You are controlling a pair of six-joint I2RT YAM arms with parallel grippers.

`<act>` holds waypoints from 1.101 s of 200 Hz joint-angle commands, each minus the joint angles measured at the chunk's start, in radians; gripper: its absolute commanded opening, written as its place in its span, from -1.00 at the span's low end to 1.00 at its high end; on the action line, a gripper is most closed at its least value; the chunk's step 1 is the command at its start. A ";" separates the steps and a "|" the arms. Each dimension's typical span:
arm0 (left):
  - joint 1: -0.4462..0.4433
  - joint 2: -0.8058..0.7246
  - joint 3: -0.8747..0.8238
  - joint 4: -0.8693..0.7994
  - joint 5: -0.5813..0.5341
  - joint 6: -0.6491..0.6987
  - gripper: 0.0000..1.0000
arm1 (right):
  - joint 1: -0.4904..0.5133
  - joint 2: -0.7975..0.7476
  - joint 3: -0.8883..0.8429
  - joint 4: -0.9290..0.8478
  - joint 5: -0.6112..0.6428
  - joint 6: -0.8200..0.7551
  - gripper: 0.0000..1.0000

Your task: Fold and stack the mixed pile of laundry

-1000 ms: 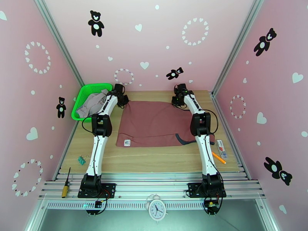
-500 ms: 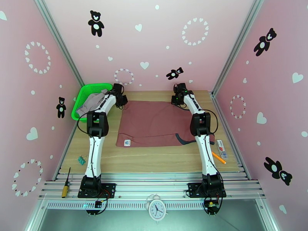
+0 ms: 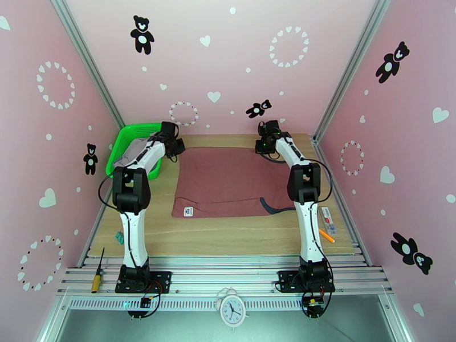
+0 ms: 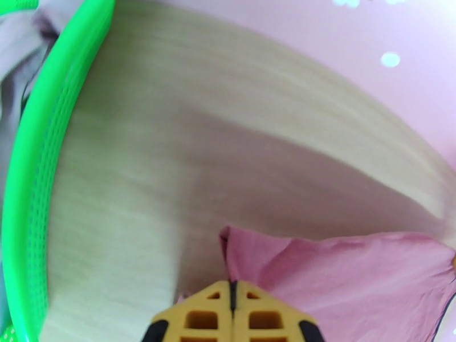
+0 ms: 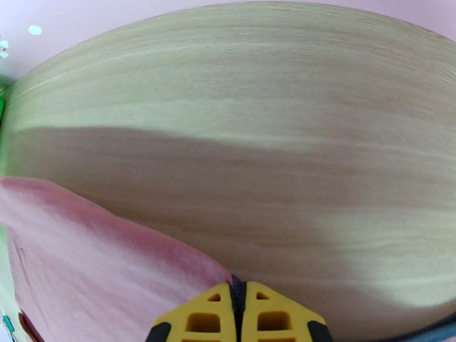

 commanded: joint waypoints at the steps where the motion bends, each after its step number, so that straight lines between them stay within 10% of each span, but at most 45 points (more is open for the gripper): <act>1: -0.002 -0.117 -0.085 0.060 -0.034 0.015 -1.00 | 0.010 -0.131 -0.092 0.075 -0.001 -0.016 -1.00; 87: -0.075 -0.352 -0.534 0.205 -0.077 -0.008 -1.00 | 0.032 -0.378 -0.576 0.292 0.064 -0.031 -1.00; 155: -0.172 -0.484 -0.805 0.266 -0.217 -0.087 -1.00 | 0.047 -0.569 -0.895 0.397 0.169 -0.044 -0.19; 189: -0.173 -0.534 -0.787 0.173 -0.316 -0.087 -0.37 | 0.049 -0.632 -0.890 0.334 0.195 -0.045 -0.05; 220: -0.173 -0.590 -0.734 0.093 -0.412 -0.082 -0.32 | 0.054 -0.645 -0.837 0.284 0.170 -0.001 -0.09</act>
